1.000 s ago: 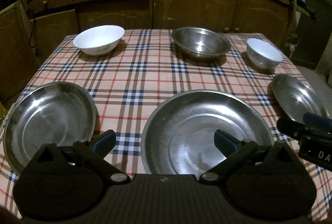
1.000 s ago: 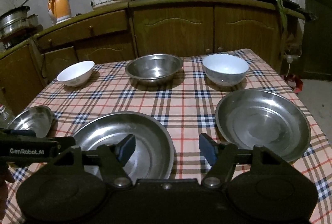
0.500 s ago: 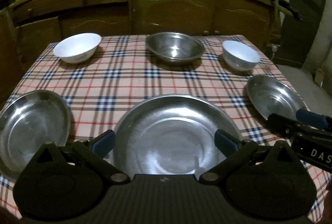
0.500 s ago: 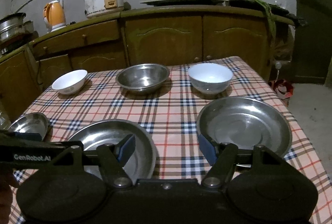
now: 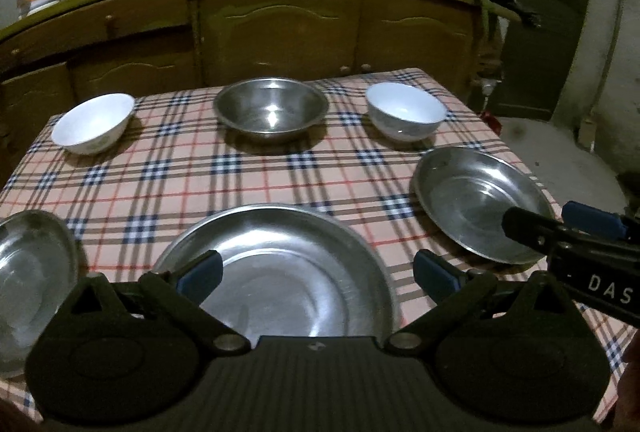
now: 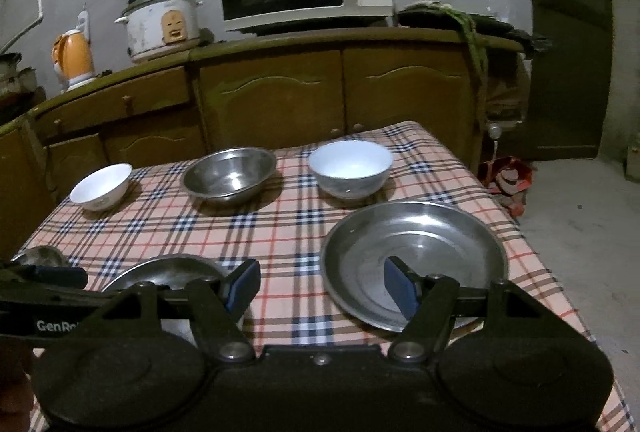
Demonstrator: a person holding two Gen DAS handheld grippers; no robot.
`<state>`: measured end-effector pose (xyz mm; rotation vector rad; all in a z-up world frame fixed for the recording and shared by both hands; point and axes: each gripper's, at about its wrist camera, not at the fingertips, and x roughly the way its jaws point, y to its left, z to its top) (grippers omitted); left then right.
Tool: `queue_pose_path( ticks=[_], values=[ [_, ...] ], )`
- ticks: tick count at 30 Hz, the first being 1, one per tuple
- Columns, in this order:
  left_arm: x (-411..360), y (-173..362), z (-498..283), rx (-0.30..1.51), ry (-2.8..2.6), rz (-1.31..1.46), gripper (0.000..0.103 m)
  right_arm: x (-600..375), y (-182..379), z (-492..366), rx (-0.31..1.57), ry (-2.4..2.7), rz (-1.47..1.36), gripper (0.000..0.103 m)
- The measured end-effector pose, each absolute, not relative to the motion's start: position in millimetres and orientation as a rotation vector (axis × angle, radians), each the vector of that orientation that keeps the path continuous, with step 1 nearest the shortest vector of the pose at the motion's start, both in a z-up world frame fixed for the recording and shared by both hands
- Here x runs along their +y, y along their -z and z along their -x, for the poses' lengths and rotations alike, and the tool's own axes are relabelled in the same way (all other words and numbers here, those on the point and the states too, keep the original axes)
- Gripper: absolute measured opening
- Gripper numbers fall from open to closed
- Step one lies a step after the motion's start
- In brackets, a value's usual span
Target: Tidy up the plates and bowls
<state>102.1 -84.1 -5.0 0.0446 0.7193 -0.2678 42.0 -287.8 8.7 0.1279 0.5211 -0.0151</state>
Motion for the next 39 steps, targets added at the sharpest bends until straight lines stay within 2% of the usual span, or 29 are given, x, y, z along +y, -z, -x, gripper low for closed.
queue_pose_path(
  ticks=[22, 39],
  values=[
    [-162, 9, -132, 0.724, 0.393, -0.133, 0.103, -377, 6, -54, 0.505, 0.161, -0.158, 0.082],
    [-190, 33, -167, 0.751, 0.358, -0.158, 0.103, -437, 41, -95, 0.561, 0.187, -0.167, 0.082]
  ],
)
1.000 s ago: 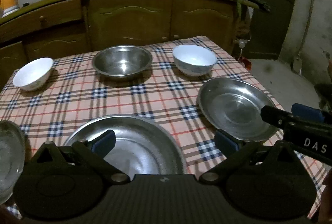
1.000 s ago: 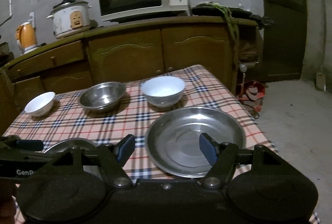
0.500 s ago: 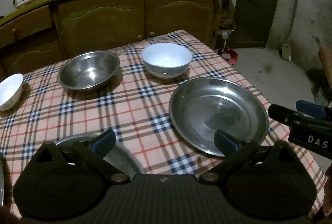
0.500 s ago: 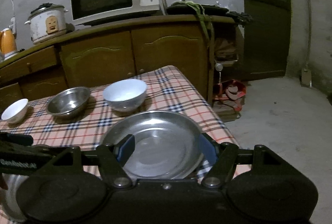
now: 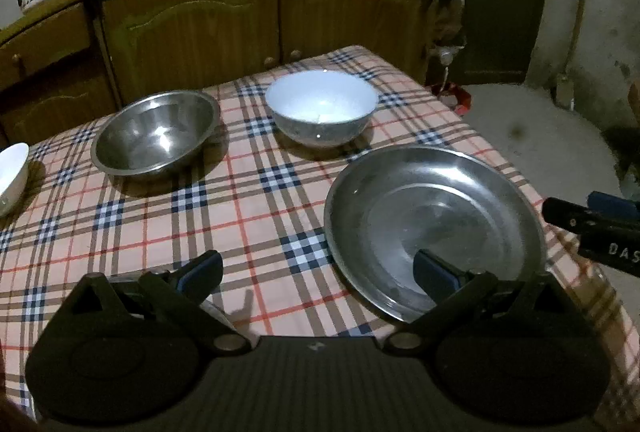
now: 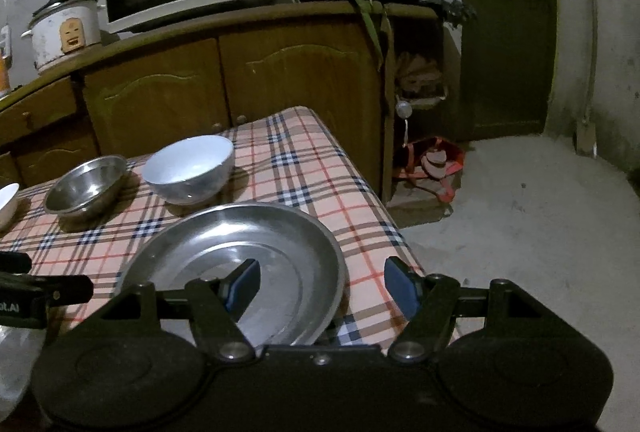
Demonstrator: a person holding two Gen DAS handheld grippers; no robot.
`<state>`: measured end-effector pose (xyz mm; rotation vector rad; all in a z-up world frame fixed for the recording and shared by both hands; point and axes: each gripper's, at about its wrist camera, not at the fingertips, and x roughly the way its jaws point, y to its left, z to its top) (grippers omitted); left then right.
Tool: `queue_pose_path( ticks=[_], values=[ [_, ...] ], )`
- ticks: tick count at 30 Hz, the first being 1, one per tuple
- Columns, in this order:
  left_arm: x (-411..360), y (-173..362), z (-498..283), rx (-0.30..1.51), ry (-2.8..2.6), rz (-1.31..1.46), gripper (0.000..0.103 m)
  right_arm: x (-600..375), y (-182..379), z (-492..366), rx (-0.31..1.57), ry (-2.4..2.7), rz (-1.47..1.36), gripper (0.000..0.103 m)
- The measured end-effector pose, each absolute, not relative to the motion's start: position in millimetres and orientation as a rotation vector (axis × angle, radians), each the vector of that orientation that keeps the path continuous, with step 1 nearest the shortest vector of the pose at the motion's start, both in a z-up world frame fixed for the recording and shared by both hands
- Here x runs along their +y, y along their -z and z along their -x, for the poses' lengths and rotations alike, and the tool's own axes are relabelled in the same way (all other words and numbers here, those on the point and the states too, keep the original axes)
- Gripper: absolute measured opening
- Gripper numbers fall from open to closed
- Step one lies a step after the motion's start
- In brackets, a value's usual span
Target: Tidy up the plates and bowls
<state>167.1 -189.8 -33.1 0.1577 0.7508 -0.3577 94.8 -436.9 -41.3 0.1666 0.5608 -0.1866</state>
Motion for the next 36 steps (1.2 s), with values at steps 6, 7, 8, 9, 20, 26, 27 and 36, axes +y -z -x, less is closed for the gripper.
queue_pose_path(
  ticks=[6, 7, 8, 9, 20, 26, 27, 36],
  values=[
    [-198, 47, -183, 0.780, 0.341, -0.151, 0.103, -444, 55, -107, 0.583, 0.174, -0.182, 0.082],
    [-201, 49, -186, 0.781, 0.339, -0.155, 0.103, -444, 57, -109, 0.587, 0.172, -0.180, 0.082],
    [-203, 51, -188, 0.782, 0.337, -0.157, 0.103, -445, 59, -111, 0.591, 0.167, -0.181, 0.082],
    [-205, 53, -190, 0.786, 0.337, -0.159, 0.103, -446, 61, -113, 0.595, 0.162, -0.184, 0.082],
    [-219, 72, -212, 0.830, 0.340, -0.143, 0.088, -455, 75, -133, 0.644, 0.133, -0.256, 0.081],
    [-218, 80, -218, 0.862, 0.346, -0.109, 0.057, -454, 84, -141, 0.676, 0.109, -0.283, 0.053],
    [-218, 80, -218, 0.855, 0.348, -0.106, 0.045, -453, 85, -142, 0.683, 0.105, -0.288, 0.049],
    [-214, 75, -215, 0.864, 0.356, -0.067, 0.025, -452, 82, -136, 0.657, 0.146, -0.270, 0.020]
  ],
)
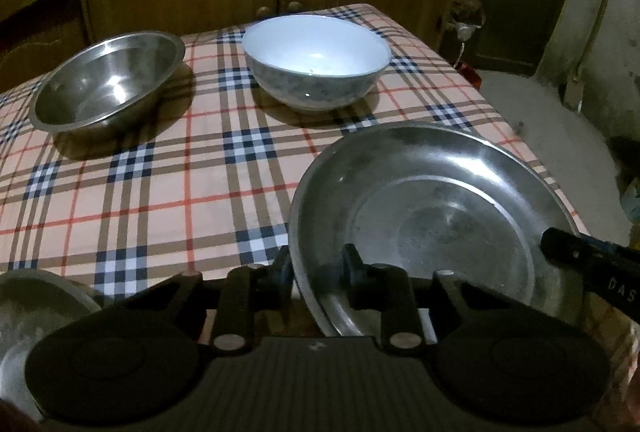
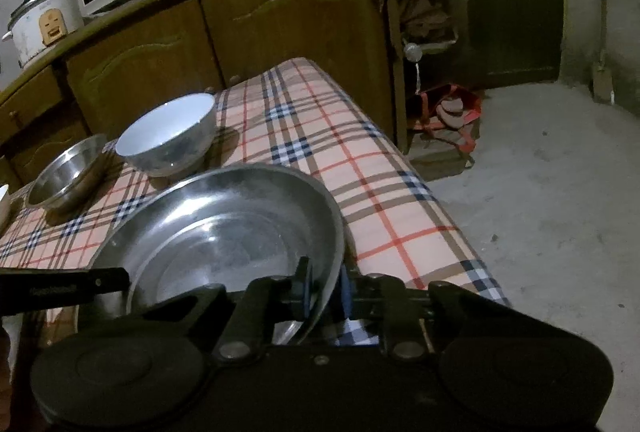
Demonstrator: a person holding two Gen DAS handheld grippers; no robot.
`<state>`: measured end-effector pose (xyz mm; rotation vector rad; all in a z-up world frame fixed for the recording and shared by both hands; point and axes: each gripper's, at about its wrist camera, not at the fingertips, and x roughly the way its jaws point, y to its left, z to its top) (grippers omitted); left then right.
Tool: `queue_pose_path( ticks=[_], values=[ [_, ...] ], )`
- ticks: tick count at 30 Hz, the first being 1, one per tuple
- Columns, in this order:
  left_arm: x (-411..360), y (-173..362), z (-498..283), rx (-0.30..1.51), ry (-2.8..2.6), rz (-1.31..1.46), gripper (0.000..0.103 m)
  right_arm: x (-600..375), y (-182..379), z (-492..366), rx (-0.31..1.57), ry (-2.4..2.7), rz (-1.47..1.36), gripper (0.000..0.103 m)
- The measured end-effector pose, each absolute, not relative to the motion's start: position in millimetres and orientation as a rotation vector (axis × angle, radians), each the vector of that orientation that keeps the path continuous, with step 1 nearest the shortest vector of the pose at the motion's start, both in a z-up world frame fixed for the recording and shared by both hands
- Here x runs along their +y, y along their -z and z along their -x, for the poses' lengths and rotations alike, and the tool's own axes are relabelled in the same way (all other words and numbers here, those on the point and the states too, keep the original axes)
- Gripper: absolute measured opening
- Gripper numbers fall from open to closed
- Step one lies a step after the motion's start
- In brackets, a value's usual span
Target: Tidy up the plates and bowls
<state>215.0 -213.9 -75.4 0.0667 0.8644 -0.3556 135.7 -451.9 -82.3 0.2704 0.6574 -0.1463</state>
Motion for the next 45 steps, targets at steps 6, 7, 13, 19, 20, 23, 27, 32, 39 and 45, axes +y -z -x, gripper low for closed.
queue_pose_path(
  ticks=[6, 7, 13, 19, 20, 23, 27, 32, 39, 45],
  values=[
    [-214, 62, -198, 0.827, 0.377, -0.080, 0.024, -451, 71, -120, 0.619, 0.167, -0.261, 0.020],
    [-214, 60, -196, 0.822, 0.381, -0.079, 0.024, -450, 69, -116, 0.611, 0.171, -0.261, 0.020],
    [-212, 39, -176, 0.778, 0.403, -0.066, 0.024, -447, 41, -89, 0.563, 0.196, -0.263, 0.020],
    [-211, 15, -153, 0.721, 0.428, -0.079, 0.024, -442, 16, -59, 0.522, 0.227, -0.271, 0.020],
    [-211, 10, -148, 0.709, 0.432, -0.085, 0.024, -441, 12, -55, 0.514, 0.230, -0.272, 0.020],
    [-208, 1, -138, 0.691, 0.443, -0.082, 0.024, -437, -2, -44, 0.493, 0.241, -0.263, 0.020],
    [-204, -13, -124, 0.670, 0.454, -0.076, 0.024, -432, -21, -28, 0.457, 0.247, -0.251, 0.020],
    [-200, -27, -109, 0.636, 0.456, -0.089, 0.024, -427, -36, -12, 0.428, 0.254, -0.245, 0.020],
    [-195, -38, -95, 0.614, 0.465, -0.086, 0.025, -419, -49, 3, 0.398, 0.261, -0.237, 0.020],
    [-193, -44, -86, 0.592, 0.467, -0.093, 0.024, -416, -55, 11, 0.388, 0.265, -0.234, 0.020]
  ],
)
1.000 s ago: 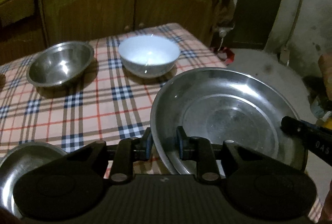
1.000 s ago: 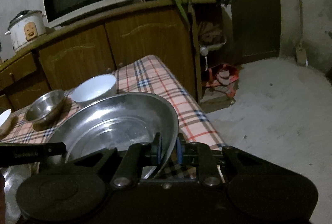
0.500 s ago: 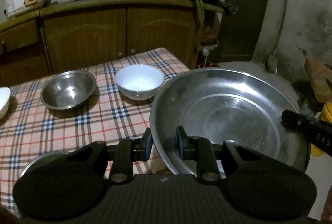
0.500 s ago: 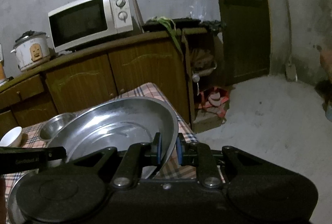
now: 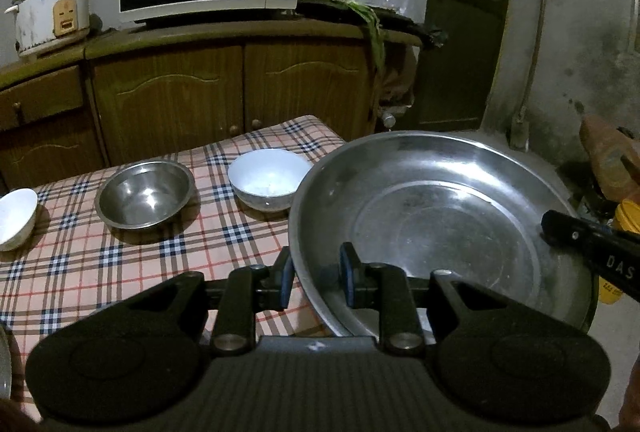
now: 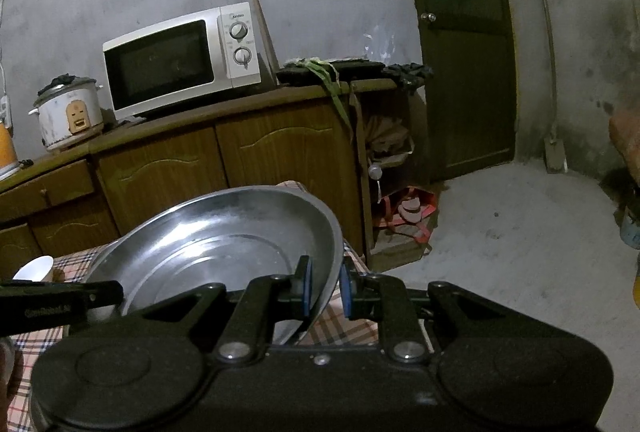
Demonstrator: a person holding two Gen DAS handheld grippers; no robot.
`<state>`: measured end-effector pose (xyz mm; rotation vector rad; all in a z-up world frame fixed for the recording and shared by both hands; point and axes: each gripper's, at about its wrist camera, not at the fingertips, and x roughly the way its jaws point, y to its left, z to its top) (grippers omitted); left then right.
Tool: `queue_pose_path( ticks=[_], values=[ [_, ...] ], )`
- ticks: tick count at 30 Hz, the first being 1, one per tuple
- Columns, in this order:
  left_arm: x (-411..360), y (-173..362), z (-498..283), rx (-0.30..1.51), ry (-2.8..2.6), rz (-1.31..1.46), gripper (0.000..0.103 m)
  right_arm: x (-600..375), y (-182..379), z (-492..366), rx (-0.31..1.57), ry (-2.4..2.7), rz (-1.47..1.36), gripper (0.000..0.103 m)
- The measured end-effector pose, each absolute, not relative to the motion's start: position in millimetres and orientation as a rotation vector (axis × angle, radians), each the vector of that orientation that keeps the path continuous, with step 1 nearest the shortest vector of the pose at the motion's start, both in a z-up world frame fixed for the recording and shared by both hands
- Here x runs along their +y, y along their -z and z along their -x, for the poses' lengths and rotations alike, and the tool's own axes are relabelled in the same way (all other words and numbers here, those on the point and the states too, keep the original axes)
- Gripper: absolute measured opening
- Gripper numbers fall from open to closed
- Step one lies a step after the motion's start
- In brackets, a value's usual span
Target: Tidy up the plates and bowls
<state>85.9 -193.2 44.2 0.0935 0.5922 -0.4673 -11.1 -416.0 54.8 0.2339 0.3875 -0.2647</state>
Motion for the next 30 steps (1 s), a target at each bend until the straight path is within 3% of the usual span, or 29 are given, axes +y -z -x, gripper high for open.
queue_pose_path(
  ticks=[30],
  values=[
    [-168, -52, -70, 0.561, 0.433, -0.093, 0.025, -404, -64, 28, 0.368, 0.220, -0.212, 0.020]
  ],
)
